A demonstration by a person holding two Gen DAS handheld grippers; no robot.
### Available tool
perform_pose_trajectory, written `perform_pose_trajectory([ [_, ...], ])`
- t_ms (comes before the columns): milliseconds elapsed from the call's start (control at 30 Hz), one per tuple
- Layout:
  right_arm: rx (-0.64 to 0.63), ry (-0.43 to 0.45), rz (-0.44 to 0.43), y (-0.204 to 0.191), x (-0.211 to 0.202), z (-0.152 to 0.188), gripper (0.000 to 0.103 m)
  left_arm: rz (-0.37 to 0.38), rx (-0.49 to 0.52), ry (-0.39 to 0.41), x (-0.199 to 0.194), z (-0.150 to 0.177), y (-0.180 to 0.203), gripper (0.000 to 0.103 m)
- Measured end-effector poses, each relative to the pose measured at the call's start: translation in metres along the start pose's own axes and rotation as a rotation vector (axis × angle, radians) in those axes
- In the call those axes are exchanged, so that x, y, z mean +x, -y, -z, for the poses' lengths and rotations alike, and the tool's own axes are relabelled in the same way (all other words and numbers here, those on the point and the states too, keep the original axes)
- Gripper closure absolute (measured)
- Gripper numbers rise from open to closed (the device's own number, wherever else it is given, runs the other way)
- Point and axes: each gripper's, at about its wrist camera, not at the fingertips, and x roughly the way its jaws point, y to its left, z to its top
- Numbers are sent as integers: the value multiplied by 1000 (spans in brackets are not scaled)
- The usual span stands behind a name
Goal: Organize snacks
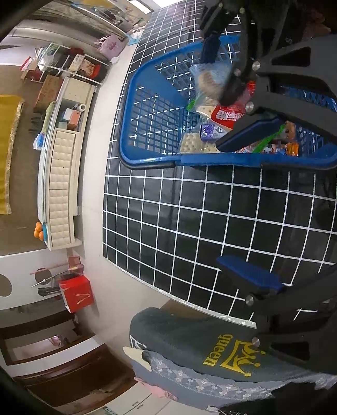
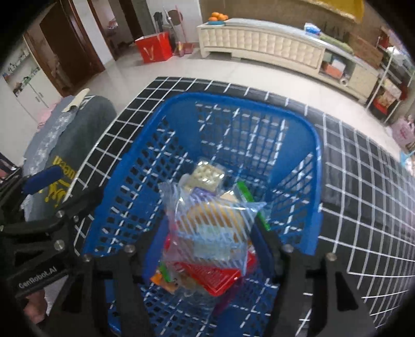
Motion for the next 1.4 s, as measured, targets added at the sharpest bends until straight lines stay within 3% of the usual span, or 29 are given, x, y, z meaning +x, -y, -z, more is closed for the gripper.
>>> perform_pose_trajectory([
  [233,10,46,4,0,-26,12,25,8,0,20,-21,11,2,23],
  [400,20,164,56,-1,-81,29,25,36,19,88,-60,22,11,23],
  [600,89,342,124,5,-159,61,24,106,62,217,-124,38,32,23],
  [833,108,483,226,6,-238,107,22,186,43,421,-210,65,48,23],
  [967,86,600,283,-6,-283,141,5,200,52,523,-253,85,57,23],
  [1100,70,681,349,-18,-316,170,0,211,65,608,-290,106,63,22],
  [1400,72,765,381,-30,-347,223,0,222,90,656,-329,149,72,14],
])
